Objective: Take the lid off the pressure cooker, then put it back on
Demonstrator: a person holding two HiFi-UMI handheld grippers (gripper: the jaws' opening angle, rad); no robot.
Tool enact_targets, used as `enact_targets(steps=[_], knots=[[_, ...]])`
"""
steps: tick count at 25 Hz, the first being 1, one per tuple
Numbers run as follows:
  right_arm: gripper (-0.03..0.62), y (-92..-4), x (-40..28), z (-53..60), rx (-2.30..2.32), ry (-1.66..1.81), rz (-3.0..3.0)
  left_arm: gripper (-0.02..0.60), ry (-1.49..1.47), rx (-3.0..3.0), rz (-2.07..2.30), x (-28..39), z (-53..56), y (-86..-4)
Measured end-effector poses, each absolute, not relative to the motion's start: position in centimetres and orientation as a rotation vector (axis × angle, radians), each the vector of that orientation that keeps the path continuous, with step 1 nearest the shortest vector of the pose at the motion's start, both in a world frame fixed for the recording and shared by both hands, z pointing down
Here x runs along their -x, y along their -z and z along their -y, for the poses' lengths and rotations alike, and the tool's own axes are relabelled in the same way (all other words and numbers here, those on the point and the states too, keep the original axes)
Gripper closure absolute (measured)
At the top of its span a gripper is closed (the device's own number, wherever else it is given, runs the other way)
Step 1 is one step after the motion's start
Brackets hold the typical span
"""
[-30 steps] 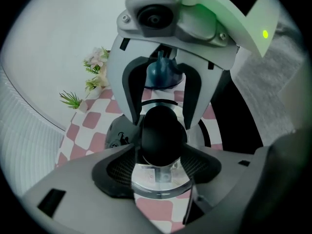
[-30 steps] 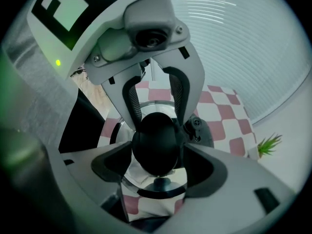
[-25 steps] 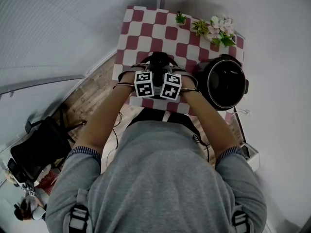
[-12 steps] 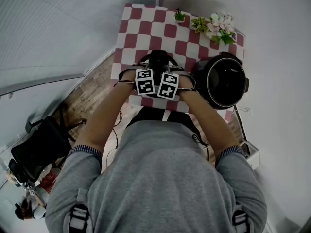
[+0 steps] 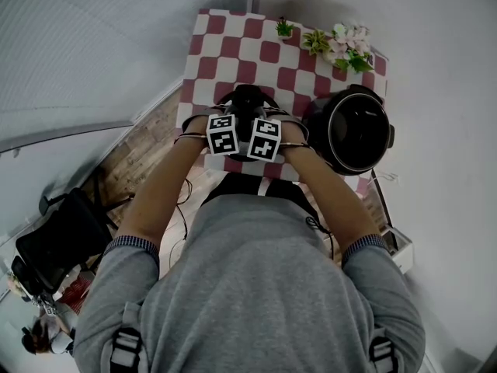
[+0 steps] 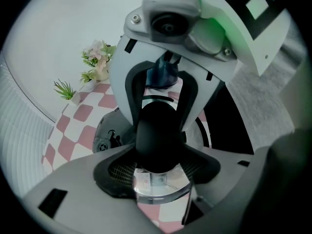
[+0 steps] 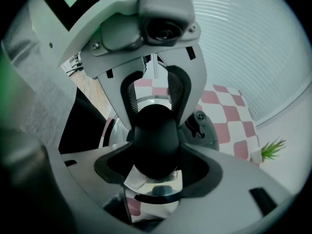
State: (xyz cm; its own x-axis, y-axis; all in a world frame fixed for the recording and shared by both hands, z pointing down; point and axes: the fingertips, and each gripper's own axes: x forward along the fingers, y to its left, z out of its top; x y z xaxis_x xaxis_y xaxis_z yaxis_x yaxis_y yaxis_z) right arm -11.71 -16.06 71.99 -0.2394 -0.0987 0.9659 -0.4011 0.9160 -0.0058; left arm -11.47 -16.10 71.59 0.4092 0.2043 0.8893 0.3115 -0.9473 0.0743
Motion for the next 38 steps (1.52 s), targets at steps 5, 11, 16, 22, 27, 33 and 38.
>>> enact_targets(steps=[5,11,16,22,27,33,38], knots=[[0.301,-70.3,12.8,16.0,-0.374,-0.28,1.826,0.284,1.591,2.538,0.461,12.5,16.0,-69.8],[0.301,-66.9,12.9,16.6,-0.406,-0.258,1.849,0.284,1.555,2.528,0.453,12.6,16.6,-66.4],[0.301,-63.6,12.4,17.1,-0.446,-0.242,1.853,0.284,1.527,2.489,0.465,12.1,17.0,-63.1],[0.301,-59.5,10.8,17.9,-0.511,-0.215,1.846,0.284,1.497,2.435,0.467,10.5,17.8,-58.9],[0.301,-57.0,8.8,18.2,-0.575,-0.204,1.824,0.284,1.457,2.391,0.491,8.7,18.0,-56.1],[0.301,-54.9,7.3,17.5,-0.626,-0.236,1.812,0.284,1.439,2.333,0.541,7.2,17.4,-54.1],[0.299,-53.2,6.0,17.0,-0.664,-0.259,1.804,0.284,1.422,2.304,0.585,5.9,16.9,-52.4]])
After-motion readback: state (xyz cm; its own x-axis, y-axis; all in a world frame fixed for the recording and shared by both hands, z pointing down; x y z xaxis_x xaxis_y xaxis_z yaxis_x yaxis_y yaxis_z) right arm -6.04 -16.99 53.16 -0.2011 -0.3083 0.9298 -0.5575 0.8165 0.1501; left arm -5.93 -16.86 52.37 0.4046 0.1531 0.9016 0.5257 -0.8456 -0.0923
